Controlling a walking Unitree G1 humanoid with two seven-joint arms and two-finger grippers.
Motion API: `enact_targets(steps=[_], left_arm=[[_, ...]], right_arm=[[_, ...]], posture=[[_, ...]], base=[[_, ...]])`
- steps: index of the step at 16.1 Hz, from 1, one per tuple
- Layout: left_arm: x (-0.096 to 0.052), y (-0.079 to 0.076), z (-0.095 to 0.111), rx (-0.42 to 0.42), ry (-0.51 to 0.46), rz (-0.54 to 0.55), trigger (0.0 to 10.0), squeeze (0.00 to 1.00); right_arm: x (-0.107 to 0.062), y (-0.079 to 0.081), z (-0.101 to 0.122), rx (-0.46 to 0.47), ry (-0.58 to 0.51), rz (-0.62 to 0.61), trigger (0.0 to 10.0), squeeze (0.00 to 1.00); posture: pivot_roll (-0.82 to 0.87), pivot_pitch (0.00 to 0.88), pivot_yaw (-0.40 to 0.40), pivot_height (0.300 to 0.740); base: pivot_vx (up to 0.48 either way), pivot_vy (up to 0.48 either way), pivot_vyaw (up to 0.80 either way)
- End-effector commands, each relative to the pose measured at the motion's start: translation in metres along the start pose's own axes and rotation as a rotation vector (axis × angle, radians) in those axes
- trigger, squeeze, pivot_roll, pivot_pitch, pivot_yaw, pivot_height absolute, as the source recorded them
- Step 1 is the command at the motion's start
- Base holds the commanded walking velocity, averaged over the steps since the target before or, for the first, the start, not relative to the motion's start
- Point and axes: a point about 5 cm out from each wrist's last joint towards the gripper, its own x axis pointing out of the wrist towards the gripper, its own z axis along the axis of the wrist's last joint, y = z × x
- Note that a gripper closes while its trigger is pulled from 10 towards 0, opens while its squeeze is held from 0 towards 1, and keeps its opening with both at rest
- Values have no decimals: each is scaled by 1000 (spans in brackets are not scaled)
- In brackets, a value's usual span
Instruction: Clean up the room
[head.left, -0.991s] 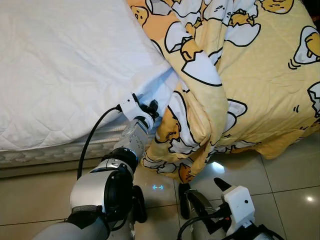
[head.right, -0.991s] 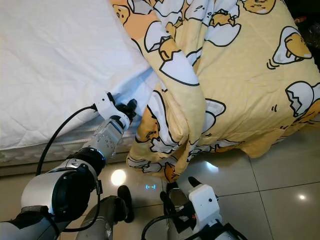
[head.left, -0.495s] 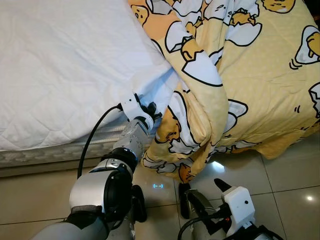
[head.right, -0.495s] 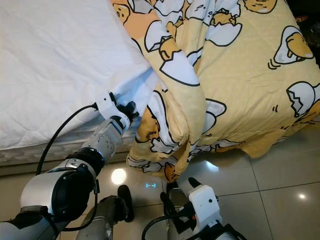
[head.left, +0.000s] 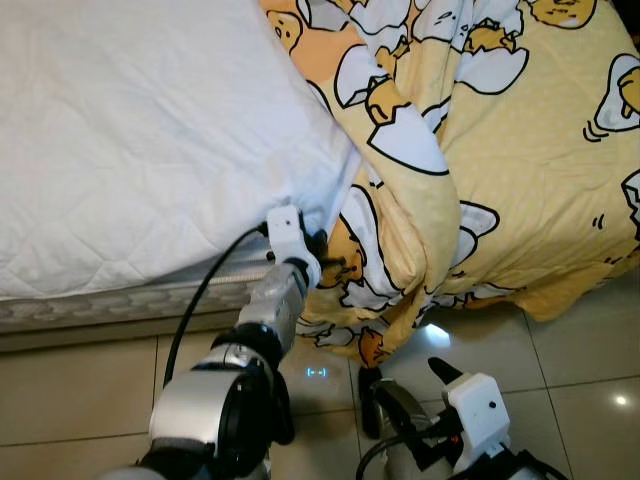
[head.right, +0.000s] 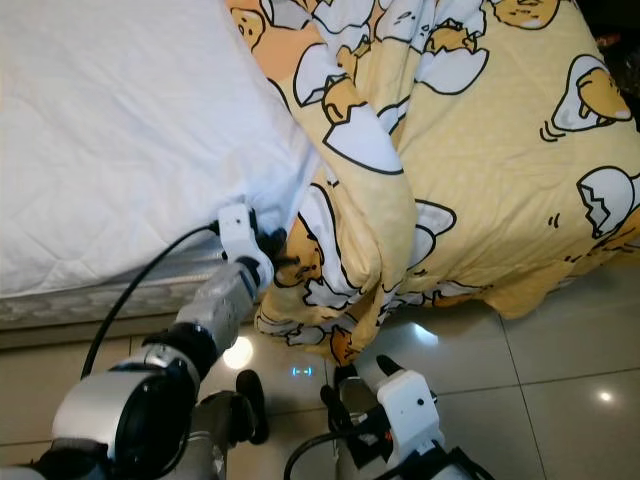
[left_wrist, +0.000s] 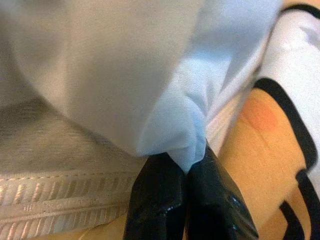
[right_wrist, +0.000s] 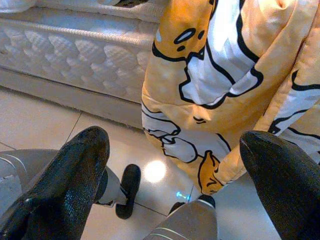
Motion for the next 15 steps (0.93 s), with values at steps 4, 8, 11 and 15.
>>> enact_targets(steps=[4, 8, 11, 15], left_arm=[[-18, -50, -75, 30, 204, -166, 0, 0], [-34, -111, -104, -24, 261, -346, 0, 0], [-49, -133, -125, 275, 292, -477, 0, 0], [-48, -145, -116, 549, 203, -572, 0, 0]], right_arm=[[-3, 3, -8, 1, 40, 19, 10000, 8], [-3, 2, -10, -5, 48, 27, 10000, 4], [-6, -1, -12, -9, 55, 24, 10000, 8], [-11, -8, -16, -10, 73, 4, 10000, 8]], posture=[[-388, 360, 24, 731], [-384, 359, 25, 731], [-383, 358, 27, 731], [-375, 358, 26, 731]], base=[[0, 0, 0], [0, 0, 0], [0, 0, 0], [0, 0, 0]])
